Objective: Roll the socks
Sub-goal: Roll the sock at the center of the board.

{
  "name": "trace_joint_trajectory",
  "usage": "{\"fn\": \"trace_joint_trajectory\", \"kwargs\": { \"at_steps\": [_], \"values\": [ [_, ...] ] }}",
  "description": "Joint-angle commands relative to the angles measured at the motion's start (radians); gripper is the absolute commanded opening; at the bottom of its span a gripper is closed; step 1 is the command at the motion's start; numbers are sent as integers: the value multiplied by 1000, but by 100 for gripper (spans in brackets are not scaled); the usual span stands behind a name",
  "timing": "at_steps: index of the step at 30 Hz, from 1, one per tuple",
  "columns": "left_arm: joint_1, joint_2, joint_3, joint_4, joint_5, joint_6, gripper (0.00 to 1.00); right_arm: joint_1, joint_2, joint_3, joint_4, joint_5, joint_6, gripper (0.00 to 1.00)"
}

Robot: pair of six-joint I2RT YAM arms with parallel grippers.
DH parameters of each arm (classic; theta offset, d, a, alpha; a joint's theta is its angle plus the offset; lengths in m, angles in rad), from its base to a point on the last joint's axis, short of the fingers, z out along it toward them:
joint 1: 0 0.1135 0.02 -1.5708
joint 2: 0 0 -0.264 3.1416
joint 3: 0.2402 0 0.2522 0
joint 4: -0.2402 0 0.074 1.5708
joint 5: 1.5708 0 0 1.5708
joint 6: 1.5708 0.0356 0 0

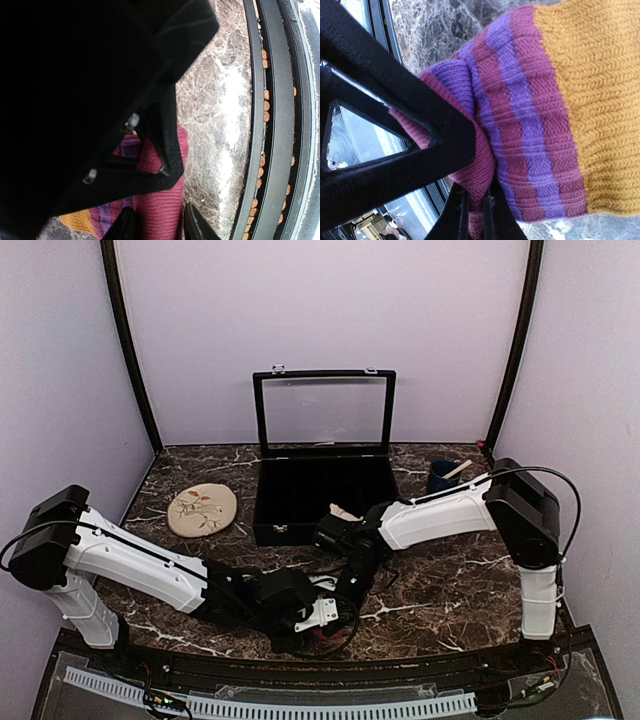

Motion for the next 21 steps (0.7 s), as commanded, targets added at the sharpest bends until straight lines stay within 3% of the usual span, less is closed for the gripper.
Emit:
{"fn": "trace_joint_trajectory", "kwargs": {
  "at_steps": [1,10,21],
  "values": [
    [0,35,-3,-147,-17,-56,35,-13,29,15,-56,31,-27,0],
    [1,83,15,-198,-39,-109,32,-20,32,32,-77,24,-43,0],
    [0,161,42,-237,-31,-187,14,-22,24,25,-80,15,-49,0]
  ]
}}
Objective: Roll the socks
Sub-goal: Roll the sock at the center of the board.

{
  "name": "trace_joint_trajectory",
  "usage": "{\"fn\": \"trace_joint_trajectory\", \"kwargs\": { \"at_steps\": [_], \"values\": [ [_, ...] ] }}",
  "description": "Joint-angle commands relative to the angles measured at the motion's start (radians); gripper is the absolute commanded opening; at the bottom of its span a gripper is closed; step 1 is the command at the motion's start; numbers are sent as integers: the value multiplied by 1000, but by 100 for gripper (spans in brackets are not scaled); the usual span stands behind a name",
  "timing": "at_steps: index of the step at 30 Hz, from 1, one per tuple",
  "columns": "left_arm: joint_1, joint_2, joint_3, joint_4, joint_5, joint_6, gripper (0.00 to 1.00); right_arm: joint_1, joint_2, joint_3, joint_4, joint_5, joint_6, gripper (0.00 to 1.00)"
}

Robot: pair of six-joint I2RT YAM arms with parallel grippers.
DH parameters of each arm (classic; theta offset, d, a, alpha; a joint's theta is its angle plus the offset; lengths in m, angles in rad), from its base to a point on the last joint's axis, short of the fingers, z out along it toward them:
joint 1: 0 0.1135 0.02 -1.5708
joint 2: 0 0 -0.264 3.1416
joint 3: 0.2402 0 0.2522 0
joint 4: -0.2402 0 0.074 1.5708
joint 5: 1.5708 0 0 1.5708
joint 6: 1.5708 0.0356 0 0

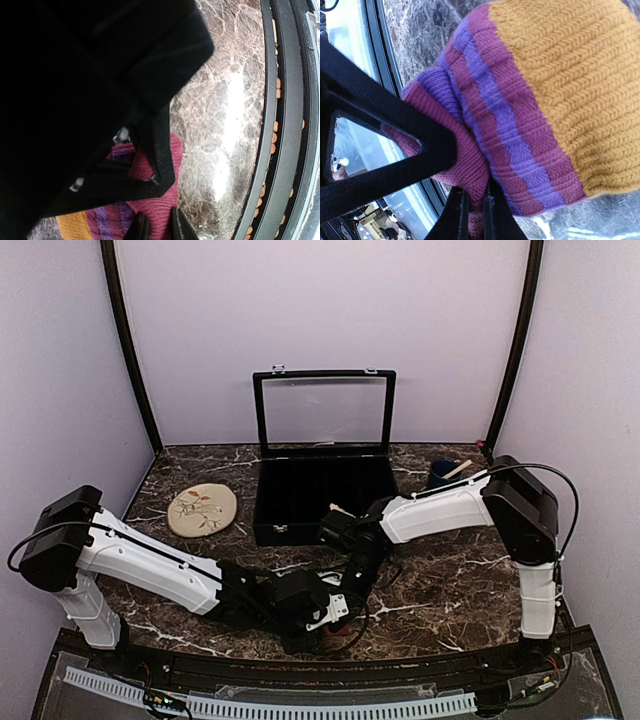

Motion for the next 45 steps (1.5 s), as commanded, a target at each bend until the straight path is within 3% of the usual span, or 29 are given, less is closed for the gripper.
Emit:
{"fn": "trace_joint_trajectory", "kwargs": {
  "at_steps": [1,3,10,18,26,45],
  "values": [
    [14,88,-37,-191,3,-80,11,13,8,8,-22,34,6,0],
    [14,91,-41,-192,16,-87,0,13,7,7,-23,34,6,0],
    [14,102,-45,-206,57,-135,0,13,-9,-1,-4,37,20,1],
    [14,114,-33,-223,70,-256,0,13,-32,-32,38,47,45,26],
    [14,113,-55,-155,122,-399,0,4,-68,-74,69,51,61,34],
    [15,-56,-400,181,73,-748,0,-26,-128,-117,172,76,157,42]
  ]
}}
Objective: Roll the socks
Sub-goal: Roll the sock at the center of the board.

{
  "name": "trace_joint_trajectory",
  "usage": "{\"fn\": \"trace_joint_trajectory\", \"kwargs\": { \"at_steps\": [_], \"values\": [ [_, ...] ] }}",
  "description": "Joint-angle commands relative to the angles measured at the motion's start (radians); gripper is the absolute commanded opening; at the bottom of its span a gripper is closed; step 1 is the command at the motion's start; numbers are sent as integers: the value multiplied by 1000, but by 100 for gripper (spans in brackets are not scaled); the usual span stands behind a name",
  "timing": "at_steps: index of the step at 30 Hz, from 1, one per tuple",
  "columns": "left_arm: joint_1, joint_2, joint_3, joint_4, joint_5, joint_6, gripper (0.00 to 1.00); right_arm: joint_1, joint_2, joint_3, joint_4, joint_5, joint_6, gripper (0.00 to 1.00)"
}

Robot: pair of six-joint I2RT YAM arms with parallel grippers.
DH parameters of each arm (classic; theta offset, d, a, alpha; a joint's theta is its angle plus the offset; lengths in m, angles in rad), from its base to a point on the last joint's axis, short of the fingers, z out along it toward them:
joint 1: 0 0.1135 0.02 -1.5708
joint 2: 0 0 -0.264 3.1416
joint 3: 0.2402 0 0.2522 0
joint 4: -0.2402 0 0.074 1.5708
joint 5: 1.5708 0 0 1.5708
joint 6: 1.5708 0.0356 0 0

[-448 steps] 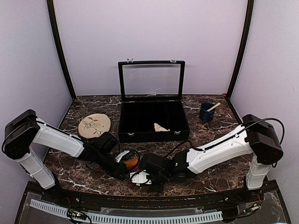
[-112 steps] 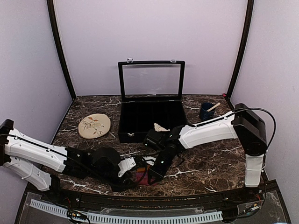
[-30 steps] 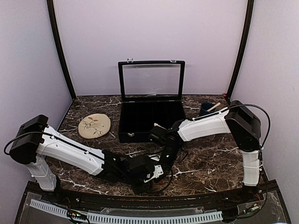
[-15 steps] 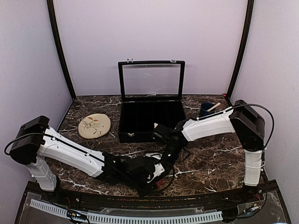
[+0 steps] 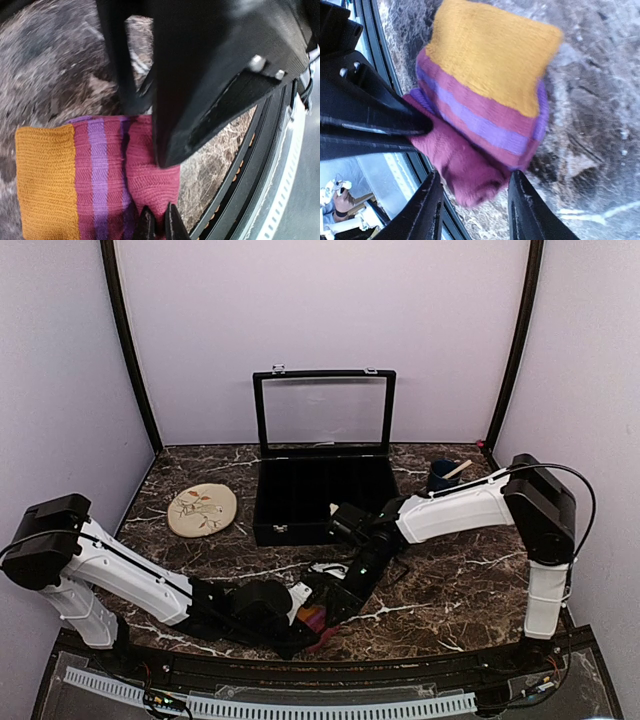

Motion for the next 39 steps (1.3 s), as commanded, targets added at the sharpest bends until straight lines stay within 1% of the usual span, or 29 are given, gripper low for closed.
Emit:
{"fn": "trace_joint_trajectory", "kwargs": {
  "at_steps": [1,8,15,19,24,27,32,36,39],
  "values": [
    [10,48,-108,-209,-20,-125,0,-7,-37,-20,41,57,26,42],
    [11,42,-144,-136,12,-120,0,-10,-82,-55,115,126,69,44],
    [17,15,-216,-16,67,-119,0,-12,-154,-91,200,222,88,45],
    [35,10,-259,73,122,-127,0,-10,-222,-165,253,304,67,45],
    [63,25,-278,141,193,-124,0,8,-331,-259,314,437,9,45],
    [80,45,-278,174,247,-114,0,48,-381,-311,344,523,-42,45],
    [116,74,-287,229,344,-106,0,182,-449,-384,401,679,-120,44],
    [142,93,-288,250,401,-98,0,272,-466,-419,451,753,-171,44],
    [155,100,-288,255,433,-90,0,325,-448,-420,461,805,-209,44]
  ]
}}
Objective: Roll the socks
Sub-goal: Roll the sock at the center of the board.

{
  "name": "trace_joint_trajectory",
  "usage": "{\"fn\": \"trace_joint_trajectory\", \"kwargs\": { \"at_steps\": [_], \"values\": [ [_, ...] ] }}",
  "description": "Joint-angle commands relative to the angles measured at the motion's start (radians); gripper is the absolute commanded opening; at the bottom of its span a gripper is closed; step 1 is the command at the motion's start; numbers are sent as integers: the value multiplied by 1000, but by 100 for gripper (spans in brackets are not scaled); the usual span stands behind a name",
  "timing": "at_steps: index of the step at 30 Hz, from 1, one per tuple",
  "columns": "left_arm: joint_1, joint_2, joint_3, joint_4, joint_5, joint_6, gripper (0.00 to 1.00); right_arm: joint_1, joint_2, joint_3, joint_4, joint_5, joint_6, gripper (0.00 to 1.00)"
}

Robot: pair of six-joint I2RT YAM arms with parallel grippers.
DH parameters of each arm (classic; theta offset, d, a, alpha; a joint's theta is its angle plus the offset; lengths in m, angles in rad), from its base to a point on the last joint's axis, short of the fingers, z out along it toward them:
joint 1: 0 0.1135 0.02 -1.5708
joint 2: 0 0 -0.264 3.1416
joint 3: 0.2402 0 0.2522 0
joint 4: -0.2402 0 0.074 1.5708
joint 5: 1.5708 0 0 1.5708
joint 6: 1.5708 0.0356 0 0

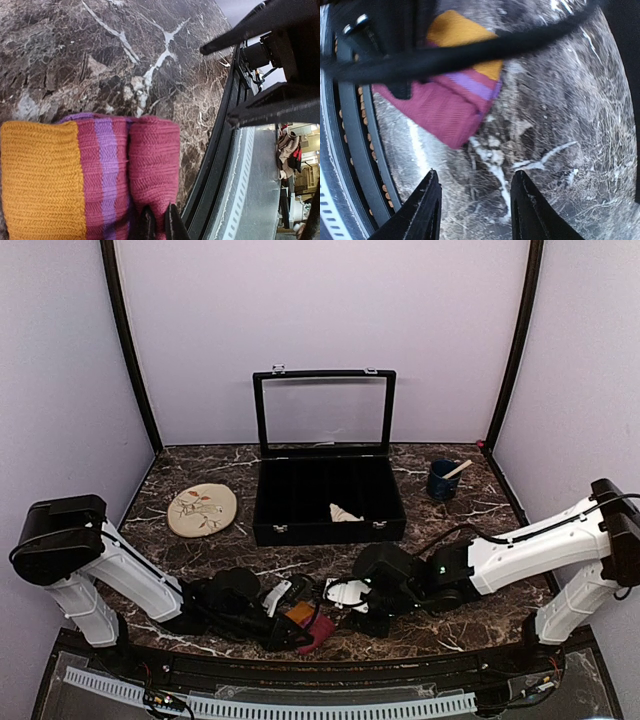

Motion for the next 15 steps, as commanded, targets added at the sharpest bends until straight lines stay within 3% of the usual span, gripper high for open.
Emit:
{"fn": "trace_joint_trajectory", "kwargs": {
  "at_steps": [1,15],
  "values": [
    [9,69,-56,-214,85,30,0,68,3,-5,66,134,-87,44],
    [41,96,-74,-210,154,58,0,189,145,66,80,240,-237,51]
  ]
}}
